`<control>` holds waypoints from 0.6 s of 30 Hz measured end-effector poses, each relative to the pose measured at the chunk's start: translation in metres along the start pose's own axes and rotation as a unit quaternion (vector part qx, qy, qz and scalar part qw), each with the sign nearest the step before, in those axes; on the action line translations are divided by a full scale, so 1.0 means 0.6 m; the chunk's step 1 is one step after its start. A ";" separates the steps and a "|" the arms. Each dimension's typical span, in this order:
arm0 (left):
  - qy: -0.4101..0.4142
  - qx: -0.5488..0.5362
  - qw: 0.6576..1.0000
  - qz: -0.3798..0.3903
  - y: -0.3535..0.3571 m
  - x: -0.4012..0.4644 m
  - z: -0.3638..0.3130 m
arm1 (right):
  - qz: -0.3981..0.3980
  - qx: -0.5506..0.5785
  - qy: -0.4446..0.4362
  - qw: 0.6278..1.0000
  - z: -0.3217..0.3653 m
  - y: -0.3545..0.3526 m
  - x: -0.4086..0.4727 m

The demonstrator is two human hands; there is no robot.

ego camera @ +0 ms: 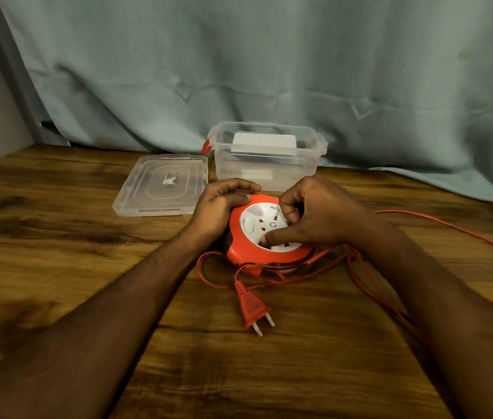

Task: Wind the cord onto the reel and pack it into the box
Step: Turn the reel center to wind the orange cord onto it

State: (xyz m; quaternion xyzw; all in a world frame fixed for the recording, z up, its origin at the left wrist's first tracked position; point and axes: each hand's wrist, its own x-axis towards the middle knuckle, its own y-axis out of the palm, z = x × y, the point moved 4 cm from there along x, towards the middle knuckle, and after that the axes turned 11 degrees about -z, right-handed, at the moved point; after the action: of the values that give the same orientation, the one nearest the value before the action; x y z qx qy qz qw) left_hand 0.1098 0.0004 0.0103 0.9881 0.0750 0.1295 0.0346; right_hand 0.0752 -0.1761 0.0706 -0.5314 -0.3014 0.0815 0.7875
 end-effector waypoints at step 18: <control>-0.015 -0.001 1.000 -0.023 -0.008 0.011 0.009 | 0.158 0.118 -0.142 0.970 0.083 0.001 -0.026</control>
State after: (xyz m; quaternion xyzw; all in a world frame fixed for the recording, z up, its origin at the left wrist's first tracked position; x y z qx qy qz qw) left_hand 0.1166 0.0058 0.0065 0.9879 0.0975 0.1134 0.0401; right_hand 0.0351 -0.1437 0.0764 -0.4583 -0.3105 0.3140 0.7714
